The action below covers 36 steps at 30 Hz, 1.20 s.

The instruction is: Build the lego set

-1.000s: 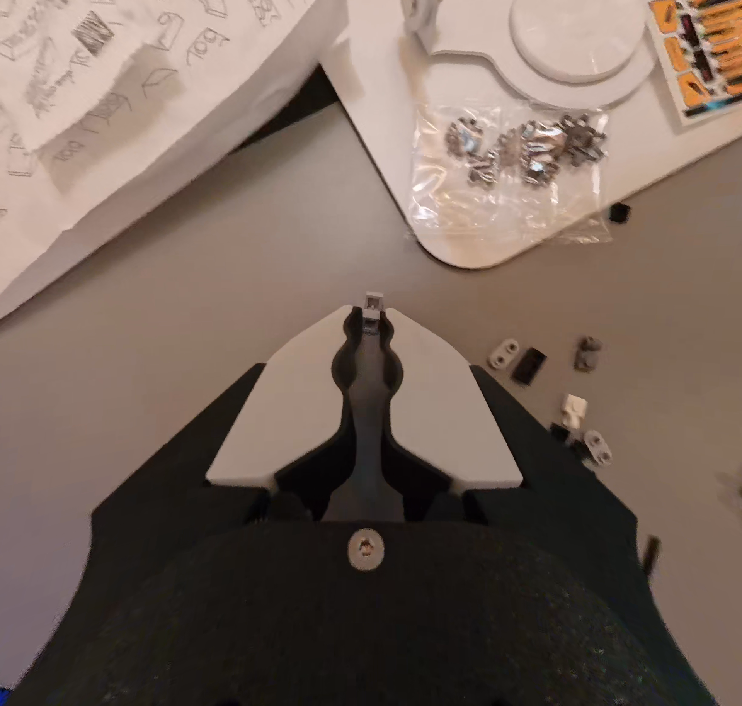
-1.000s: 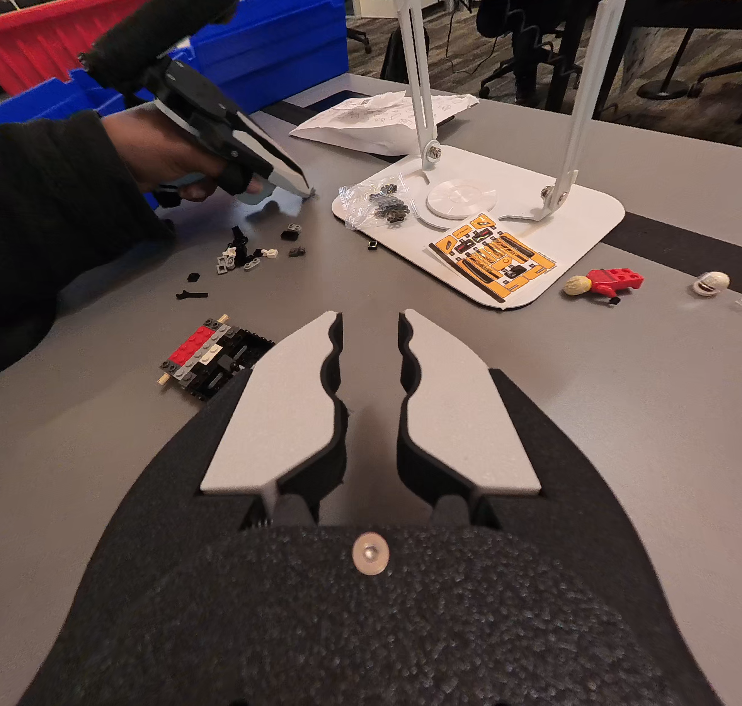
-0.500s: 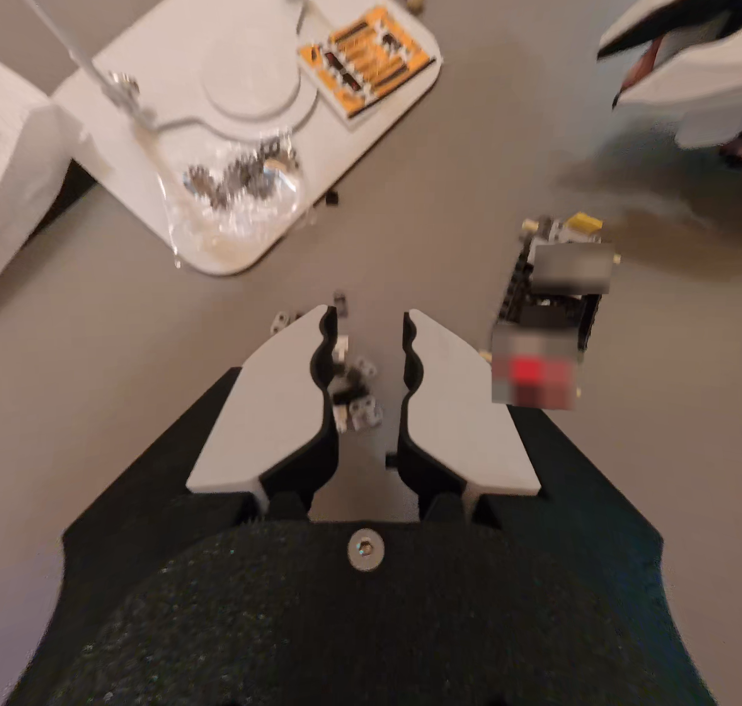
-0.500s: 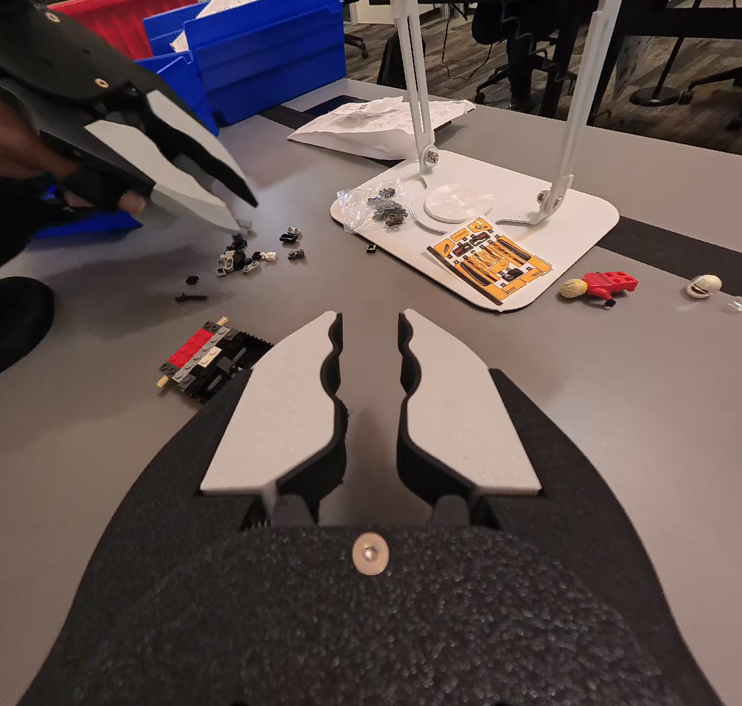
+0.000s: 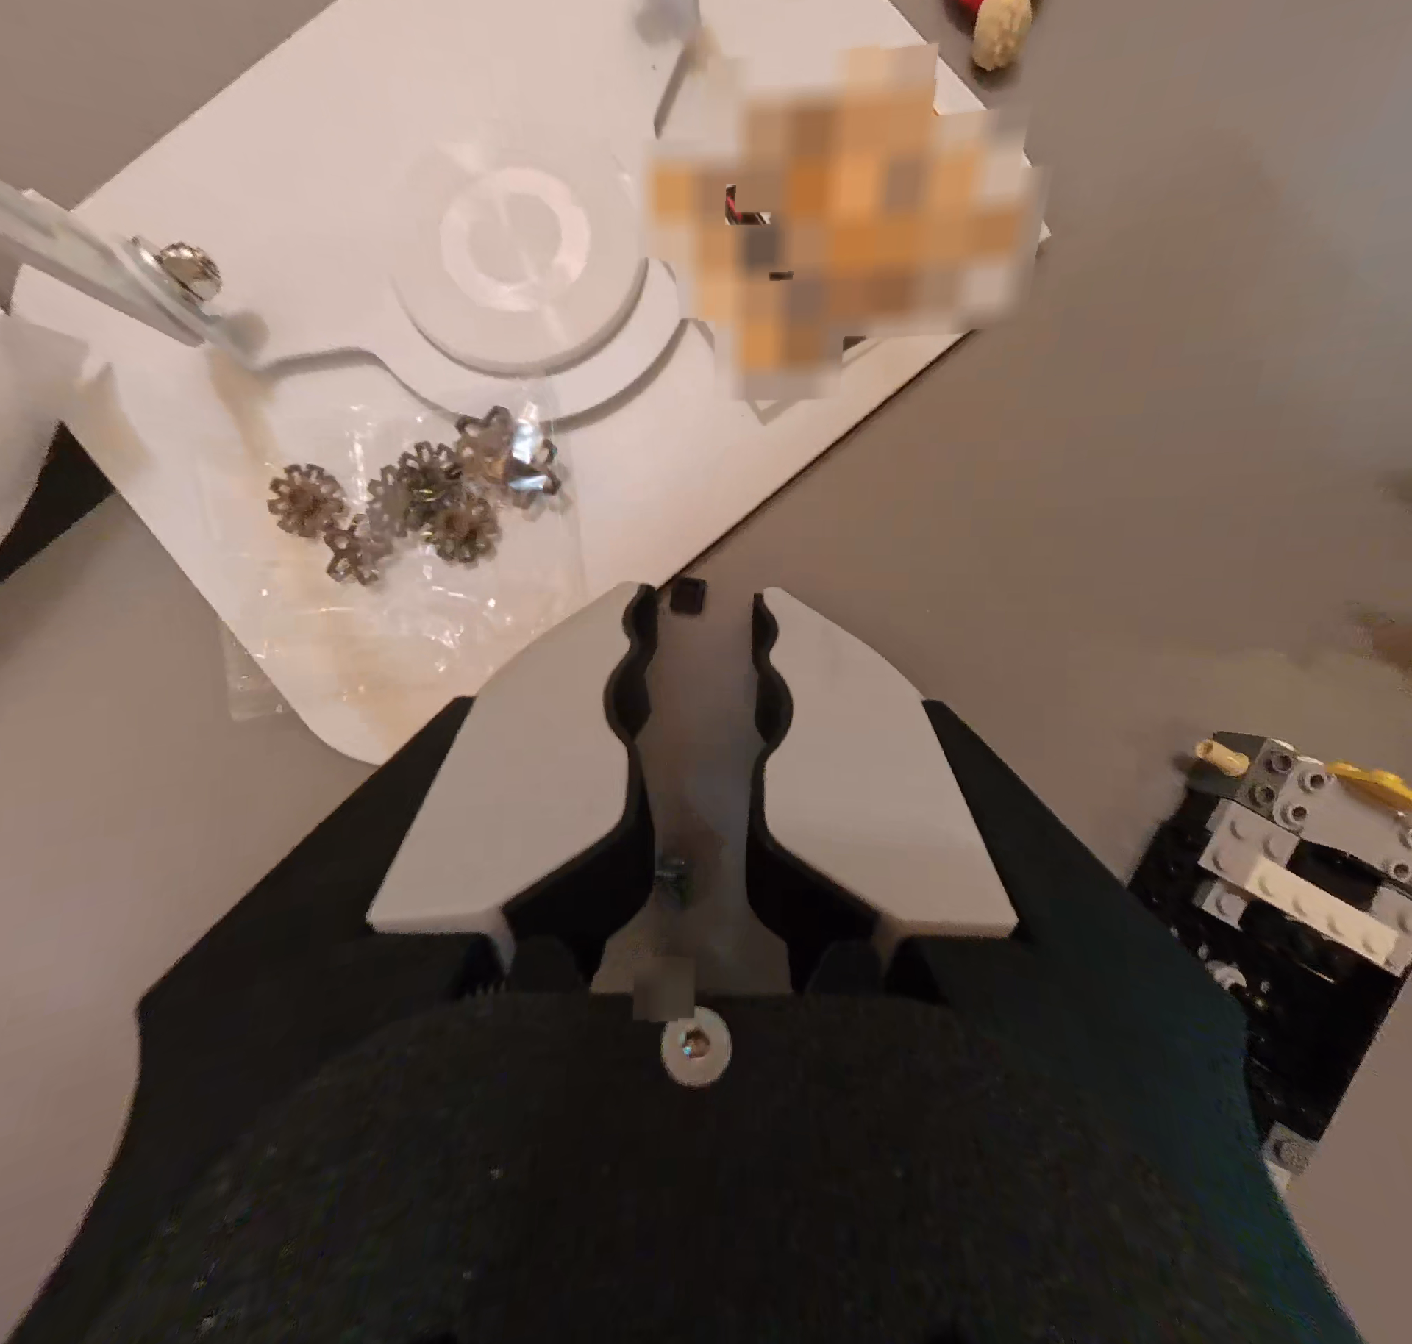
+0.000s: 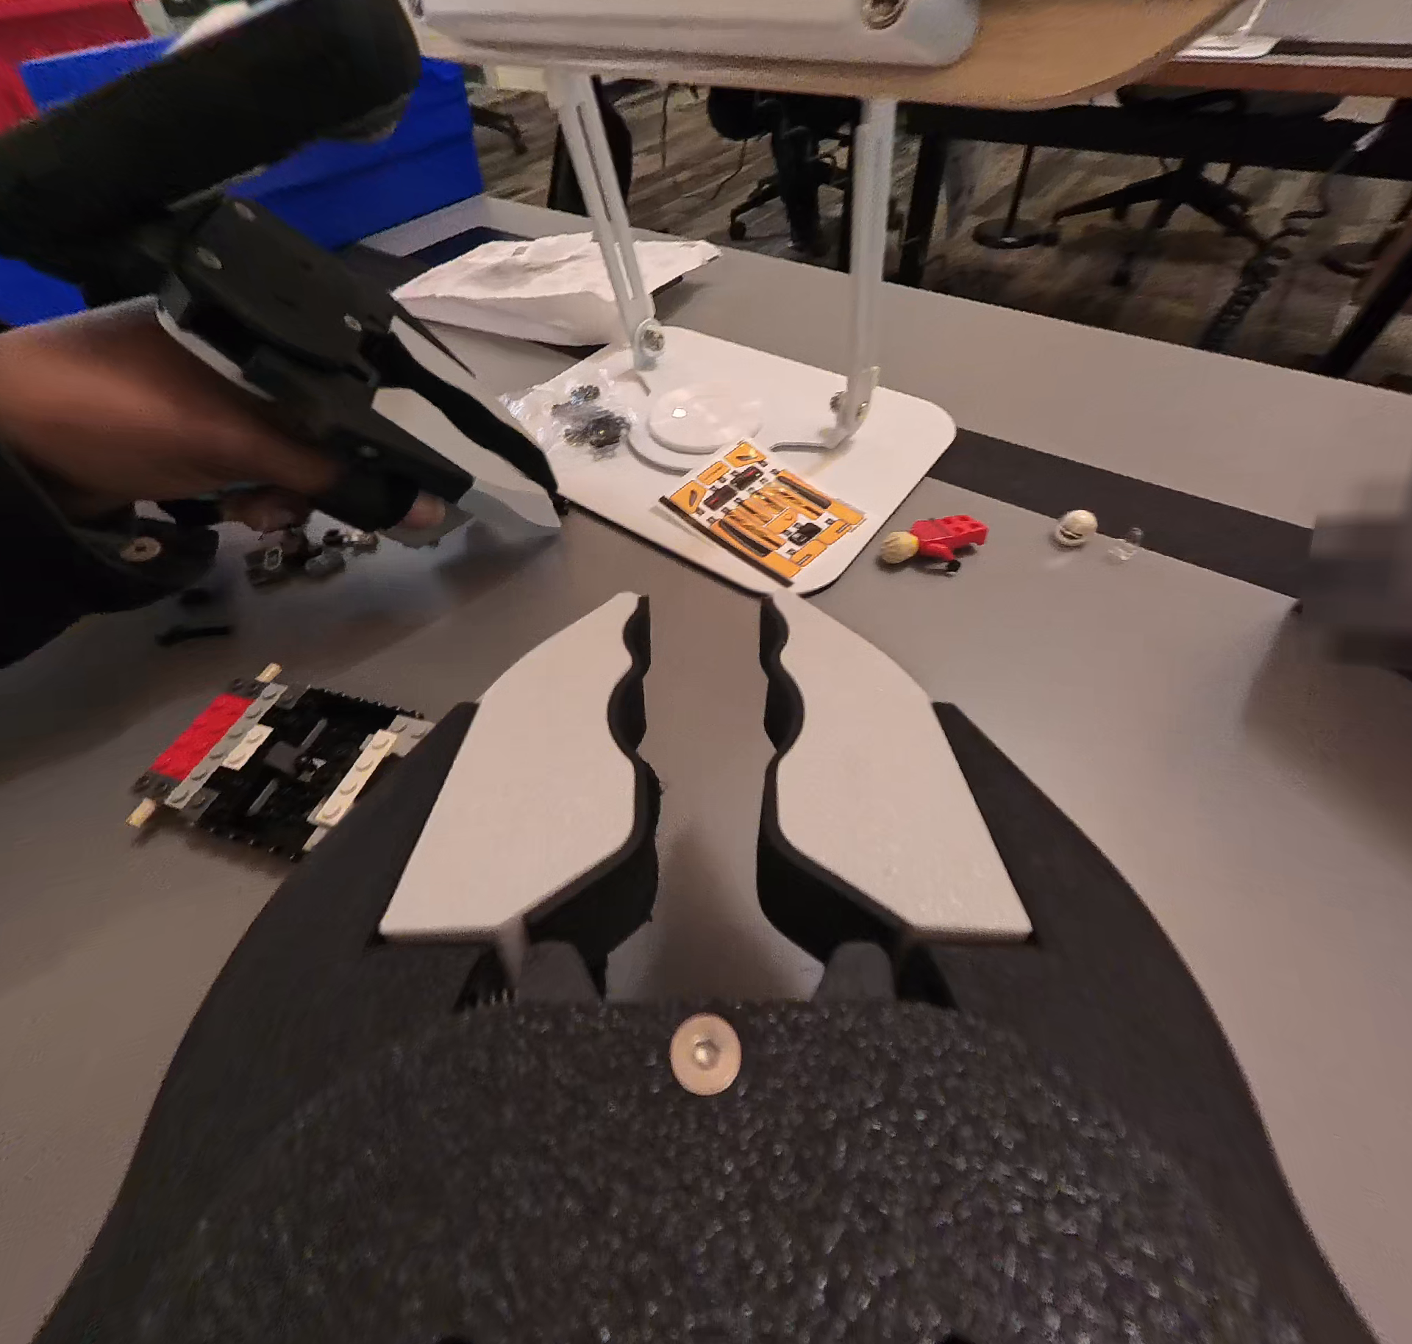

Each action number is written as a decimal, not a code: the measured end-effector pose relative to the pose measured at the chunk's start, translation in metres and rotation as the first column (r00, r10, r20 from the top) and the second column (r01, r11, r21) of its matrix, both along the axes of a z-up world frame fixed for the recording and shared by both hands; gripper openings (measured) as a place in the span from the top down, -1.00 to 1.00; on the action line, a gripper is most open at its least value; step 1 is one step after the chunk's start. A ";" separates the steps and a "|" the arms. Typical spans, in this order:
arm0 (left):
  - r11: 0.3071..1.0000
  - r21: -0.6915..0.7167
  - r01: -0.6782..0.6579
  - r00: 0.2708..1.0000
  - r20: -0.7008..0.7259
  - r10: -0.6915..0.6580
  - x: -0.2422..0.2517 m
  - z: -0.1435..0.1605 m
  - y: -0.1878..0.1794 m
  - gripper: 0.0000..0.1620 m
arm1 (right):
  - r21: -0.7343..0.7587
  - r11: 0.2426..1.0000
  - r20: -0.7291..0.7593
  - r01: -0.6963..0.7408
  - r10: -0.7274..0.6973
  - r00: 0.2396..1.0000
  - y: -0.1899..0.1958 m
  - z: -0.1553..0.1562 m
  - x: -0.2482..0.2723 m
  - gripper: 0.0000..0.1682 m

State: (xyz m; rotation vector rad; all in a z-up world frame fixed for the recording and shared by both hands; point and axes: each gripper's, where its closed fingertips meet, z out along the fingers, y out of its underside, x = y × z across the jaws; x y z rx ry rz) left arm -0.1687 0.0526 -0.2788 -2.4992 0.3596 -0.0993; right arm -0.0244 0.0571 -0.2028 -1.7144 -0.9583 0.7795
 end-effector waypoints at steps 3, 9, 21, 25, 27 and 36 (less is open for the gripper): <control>1.000 0.000 0.004 1.000 -0.014 -0.004 0.001 -0.002 0.002 0.82 | 0.013 0.999 -0.023 0.053 -0.053 0.998 0.008 0.006 0.007 0.68; 1.000 0.012 0.027 0.999 -0.044 -0.026 0.002 -0.002 0.001 0.92 | 0.048 0.967 -0.084 0.249 -0.244 0.966 0.034 0.022 0.035 0.69; 0.976 0.166 0.142 0.989 0.006 -0.145 0.018 0.055 -0.056 1.00 | 0.075 0.858 -0.087 0.508 -0.502 0.861 0.067 0.031 0.104 0.71; 0.972 0.188 0.142 0.989 0.016 -0.147 0.013 0.061 -0.079 1.00 | 0.097 0.828 -0.073 0.553 -0.548 0.833 0.064 0.033 0.127 0.71; 0.970 0.202 0.135 0.989 0.026 -0.143 0.012 0.061 -0.087 1.00 | 0.107 0.814 -0.066 0.571 -0.567 0.821 0.058 0.033 0.140 0.71; 0.971 0.219 0.101 0.993 0.033 -0.111 0.004 0.039 -0.094 0.79 | 0.168 0.757 -0.048 0.631 -0.633 0.772 0.050 0.031 0.189 0.82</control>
